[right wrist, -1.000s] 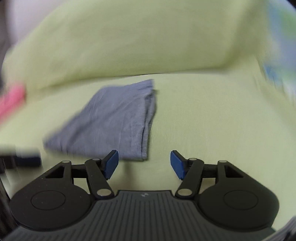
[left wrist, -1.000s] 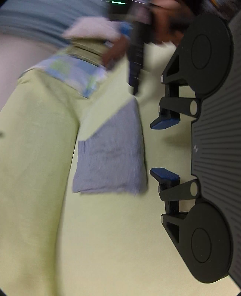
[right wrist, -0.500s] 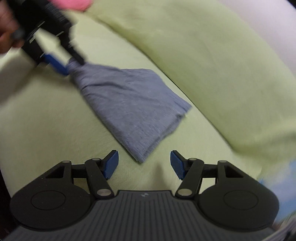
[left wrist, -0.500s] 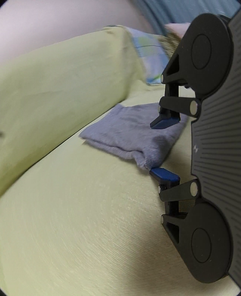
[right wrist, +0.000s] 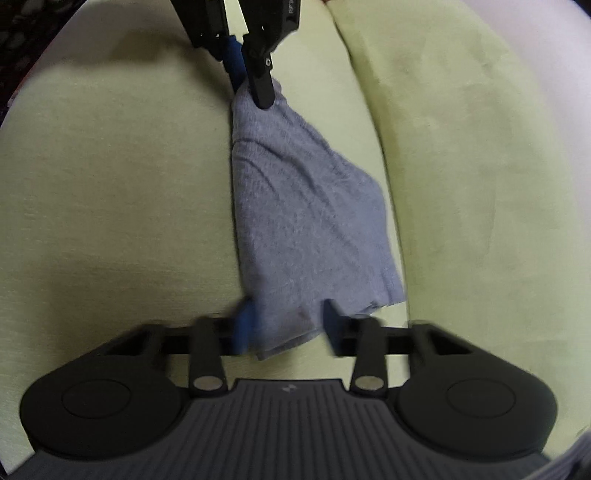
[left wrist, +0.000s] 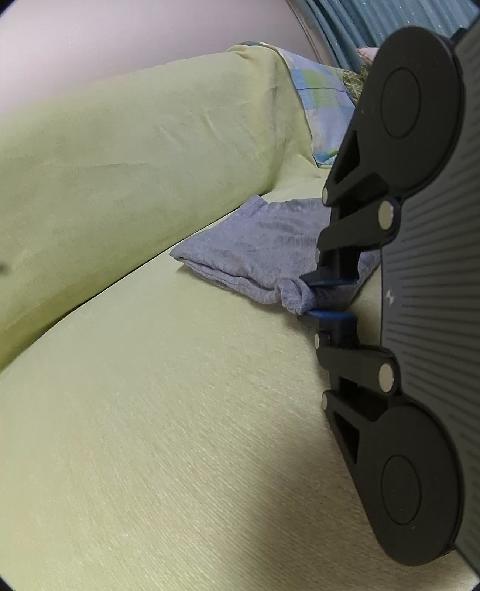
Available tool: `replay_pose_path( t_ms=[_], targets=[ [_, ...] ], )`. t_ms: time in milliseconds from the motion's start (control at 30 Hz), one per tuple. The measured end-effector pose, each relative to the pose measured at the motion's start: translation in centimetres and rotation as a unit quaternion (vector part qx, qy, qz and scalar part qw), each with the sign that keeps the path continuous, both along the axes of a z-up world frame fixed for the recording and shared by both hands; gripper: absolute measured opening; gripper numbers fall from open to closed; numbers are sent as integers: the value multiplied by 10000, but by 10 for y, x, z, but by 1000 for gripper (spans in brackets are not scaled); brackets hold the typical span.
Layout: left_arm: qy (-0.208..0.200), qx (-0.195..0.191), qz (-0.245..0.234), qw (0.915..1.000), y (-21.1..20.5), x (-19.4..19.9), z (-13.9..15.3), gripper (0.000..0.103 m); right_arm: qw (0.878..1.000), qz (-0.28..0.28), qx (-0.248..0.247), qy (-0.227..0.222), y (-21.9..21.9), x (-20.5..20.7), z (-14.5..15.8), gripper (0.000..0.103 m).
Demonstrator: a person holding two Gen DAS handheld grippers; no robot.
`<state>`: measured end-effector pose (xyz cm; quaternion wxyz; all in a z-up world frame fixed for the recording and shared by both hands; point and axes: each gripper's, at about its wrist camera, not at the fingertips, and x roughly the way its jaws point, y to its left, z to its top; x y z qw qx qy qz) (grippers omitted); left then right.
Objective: Fold clothes
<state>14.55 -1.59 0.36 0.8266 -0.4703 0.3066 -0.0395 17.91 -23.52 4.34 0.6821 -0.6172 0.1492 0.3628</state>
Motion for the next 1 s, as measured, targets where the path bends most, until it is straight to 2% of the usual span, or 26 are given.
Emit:
replay_pose_path(
  t_ms=[167,233,333,467,567,600,733,800,867,900,933,1000],
  targets=[
    [-94,218,-164,9996,11,1,9,8,9979,-557,277,153,9,-6,5,3],
    [-109,442,-387,9982,20,1,20,8,9962,-761,369,226,16,-18,12,3],
    [-142,761,-690,9946,38,5,39,7,9923,-1005,584,417,29,-43,22,3],
    [-204,1126,-946,9889,64,11,58,6,9856,-1286,874,667,69,-84,29,3],
    [-263,1434,-1260,9813,80,17,73,6,9770,-1426,1278,937,90,-99,44,3],
    [-261,1617,-1451,9758,85,23,79,6,9728,-1464,1444,1066,104,-107,49,3],
    [-201,2257,-1897,9553,100,51,93,6,9695,-1313,1581,1334,141,-118,54,3],
    [-131,2395,-2061,9487,105,61,94,6,9644,-1294,1638,1622,153,-111,50,4],
    [-66,2546,-2197,9417,110,63,92,6,9582,-1269,1706,1916,161,-106,46,10],
    [-64,2596,-2253,9391,110,64,89,6,9537,-1240,1799,2068,155,-104,49,22],
    [-62,2640,-2303,9366,110,64,86,6,9479,-1207,1915,2240,148,-101,53,26],
    [-83,2593,-2279,9385,114,59,80,6,9302,-1175,2293,2615,126,-89,67,28]
  ],
)
